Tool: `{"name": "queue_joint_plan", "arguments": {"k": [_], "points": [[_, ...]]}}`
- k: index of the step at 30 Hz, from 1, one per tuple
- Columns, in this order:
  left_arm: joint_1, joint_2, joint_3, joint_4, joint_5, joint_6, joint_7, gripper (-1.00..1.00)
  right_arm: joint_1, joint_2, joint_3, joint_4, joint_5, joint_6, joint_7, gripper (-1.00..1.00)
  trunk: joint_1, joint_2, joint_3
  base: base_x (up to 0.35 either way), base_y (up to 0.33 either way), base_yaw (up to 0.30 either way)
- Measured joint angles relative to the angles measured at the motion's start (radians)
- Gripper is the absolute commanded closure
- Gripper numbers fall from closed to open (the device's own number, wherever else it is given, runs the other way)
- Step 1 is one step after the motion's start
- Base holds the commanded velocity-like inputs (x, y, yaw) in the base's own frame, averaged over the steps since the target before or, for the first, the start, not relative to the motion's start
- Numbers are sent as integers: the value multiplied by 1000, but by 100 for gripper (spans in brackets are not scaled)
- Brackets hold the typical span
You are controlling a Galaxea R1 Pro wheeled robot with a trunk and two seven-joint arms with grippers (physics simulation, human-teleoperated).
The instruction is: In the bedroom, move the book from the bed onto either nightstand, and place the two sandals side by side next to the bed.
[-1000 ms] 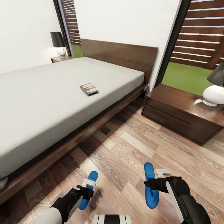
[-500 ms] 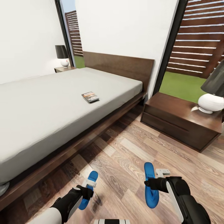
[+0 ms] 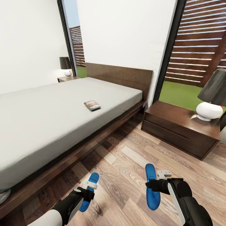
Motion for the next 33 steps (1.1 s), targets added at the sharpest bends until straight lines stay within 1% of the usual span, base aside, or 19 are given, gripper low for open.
{"name": "queue_joint_plan", "arguments": {"k": [6,17,33], "points": [[0,0,-1,0,0,-1,0,100,0,0,0,0,-1,0,0,100,-3,1,24,0,0,-46],[0,0,-2,1,-1,-3,-1,100,0,0,2,0,0,0,0,100,-8,4,67,0,0,-193],[0,0,-2,2,1,-3,-4,100,0,0,5,1,0,-2,0,100,-15,8,129,0,0,-16]]}}
